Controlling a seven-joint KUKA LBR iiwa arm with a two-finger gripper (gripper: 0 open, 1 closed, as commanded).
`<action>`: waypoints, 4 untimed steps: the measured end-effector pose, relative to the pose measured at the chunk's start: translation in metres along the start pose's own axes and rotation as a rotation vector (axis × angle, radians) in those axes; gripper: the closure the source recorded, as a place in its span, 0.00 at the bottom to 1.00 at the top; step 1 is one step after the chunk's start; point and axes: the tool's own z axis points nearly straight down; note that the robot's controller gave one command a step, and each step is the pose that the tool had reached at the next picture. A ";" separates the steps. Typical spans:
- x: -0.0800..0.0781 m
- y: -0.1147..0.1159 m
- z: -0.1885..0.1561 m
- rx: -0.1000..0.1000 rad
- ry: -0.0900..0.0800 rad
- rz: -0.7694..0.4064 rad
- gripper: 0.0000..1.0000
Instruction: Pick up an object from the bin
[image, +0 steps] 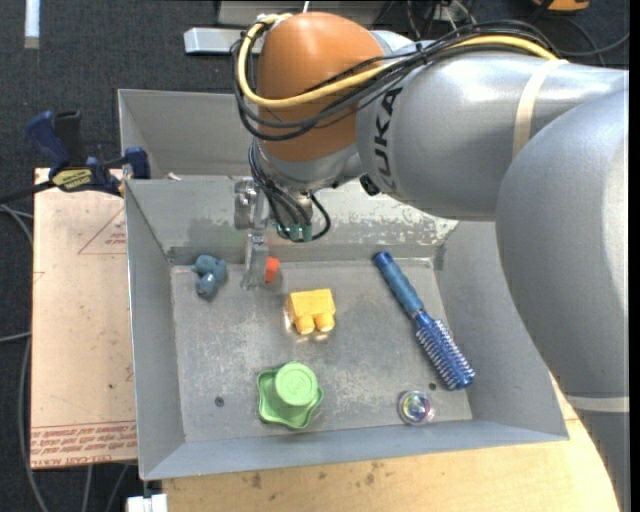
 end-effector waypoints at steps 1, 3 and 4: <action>-0.006 0.041 0.154 -0.001 -0.004 -0.012 0.00; 0.002 0.024 0.062 -0.004 -0.013 0.311 1.00; 0.014 0.047 0.072 -0.002 -0.007 0.398 1.00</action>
Offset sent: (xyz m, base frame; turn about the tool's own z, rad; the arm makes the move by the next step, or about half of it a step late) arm 0.0058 0.0393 -0.1497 -0.0081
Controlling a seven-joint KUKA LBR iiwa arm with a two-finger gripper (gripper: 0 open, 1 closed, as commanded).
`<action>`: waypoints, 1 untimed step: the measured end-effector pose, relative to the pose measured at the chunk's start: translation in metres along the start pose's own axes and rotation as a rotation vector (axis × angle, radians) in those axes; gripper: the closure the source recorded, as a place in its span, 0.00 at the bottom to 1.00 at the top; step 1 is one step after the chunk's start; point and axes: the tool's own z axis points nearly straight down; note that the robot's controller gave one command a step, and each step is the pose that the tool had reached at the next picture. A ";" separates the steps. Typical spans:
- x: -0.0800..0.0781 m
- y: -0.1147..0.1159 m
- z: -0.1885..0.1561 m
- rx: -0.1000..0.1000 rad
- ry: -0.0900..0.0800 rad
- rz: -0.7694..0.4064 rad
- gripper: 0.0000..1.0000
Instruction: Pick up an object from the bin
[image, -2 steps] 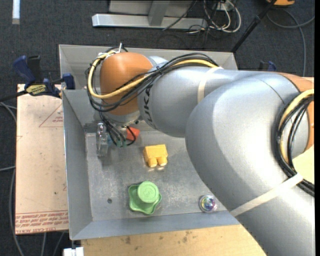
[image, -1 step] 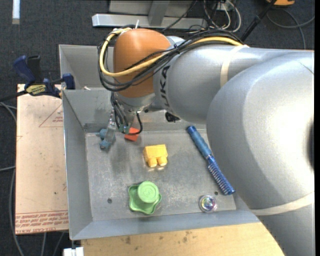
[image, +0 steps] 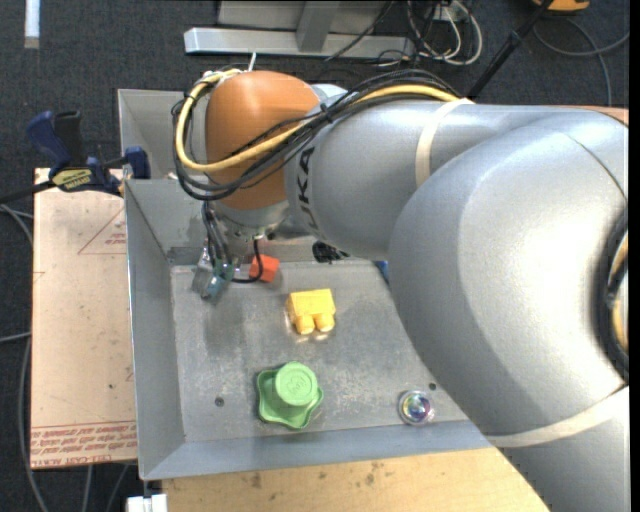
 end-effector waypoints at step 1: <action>-0.015 0.010 -0.008 -0.001 -0.002 0.144 1.00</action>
Offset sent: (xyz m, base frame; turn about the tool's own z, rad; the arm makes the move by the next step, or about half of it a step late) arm 0.0164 0.0036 0.0072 0.1465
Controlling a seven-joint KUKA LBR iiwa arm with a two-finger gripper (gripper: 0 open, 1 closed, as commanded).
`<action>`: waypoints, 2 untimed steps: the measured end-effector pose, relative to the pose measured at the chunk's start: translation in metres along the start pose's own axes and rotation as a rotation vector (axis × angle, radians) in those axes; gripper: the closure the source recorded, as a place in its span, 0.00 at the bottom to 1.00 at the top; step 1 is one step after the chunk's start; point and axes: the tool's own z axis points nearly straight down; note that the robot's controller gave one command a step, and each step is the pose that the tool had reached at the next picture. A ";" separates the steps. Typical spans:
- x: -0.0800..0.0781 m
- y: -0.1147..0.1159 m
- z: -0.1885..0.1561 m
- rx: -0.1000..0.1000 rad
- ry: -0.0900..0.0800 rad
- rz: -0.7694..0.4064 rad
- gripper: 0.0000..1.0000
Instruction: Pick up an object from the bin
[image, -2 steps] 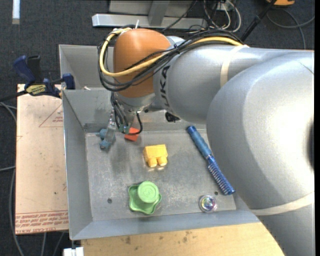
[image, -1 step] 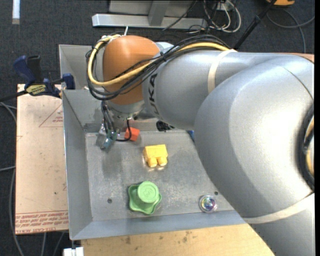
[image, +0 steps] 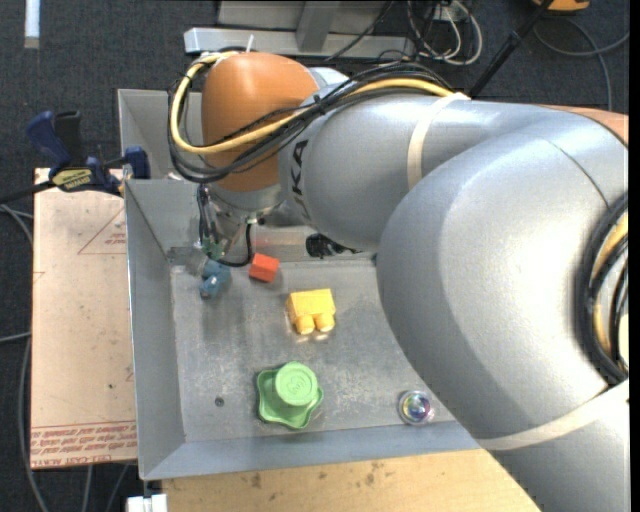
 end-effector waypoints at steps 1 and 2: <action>0.030 -0.021 -0.010 0.003 0.003 -0.266 1.00; 0.041 -0.048 -0.013 0.004 0.003 -0.009 1.00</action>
Offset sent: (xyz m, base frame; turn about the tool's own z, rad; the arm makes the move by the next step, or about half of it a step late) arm -0.0365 -0.0035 0.0101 -0.2661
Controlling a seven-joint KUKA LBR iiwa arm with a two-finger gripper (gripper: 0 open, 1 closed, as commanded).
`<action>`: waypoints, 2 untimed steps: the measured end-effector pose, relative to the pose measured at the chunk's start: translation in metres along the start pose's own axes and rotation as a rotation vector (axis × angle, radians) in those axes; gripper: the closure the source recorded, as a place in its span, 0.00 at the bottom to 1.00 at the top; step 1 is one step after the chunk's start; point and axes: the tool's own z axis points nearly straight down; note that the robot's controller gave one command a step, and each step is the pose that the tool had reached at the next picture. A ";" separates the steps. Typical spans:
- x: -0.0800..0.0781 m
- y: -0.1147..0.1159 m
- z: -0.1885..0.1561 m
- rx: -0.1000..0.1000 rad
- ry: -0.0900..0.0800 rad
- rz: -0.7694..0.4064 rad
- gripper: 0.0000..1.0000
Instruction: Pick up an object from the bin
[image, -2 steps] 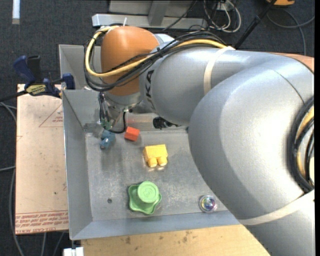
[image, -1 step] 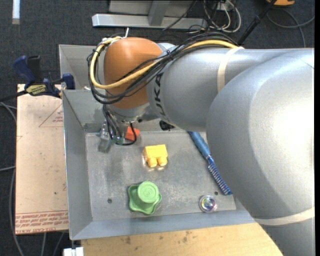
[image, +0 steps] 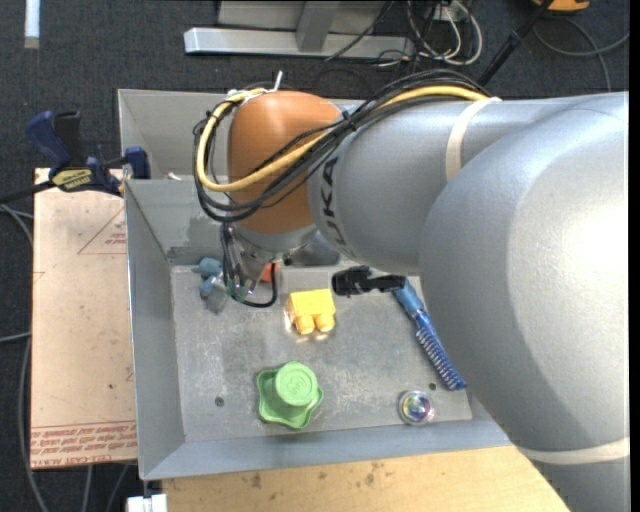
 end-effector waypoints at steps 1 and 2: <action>-0.015 -0.011 0.027 0.002 0.000 0.032 1.00; 0.024 -0.036 0.020 0.001 0.002 0.072 1.00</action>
Offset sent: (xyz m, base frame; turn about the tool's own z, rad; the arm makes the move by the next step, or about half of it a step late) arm 0.0071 -0.0162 -0.0243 0.0319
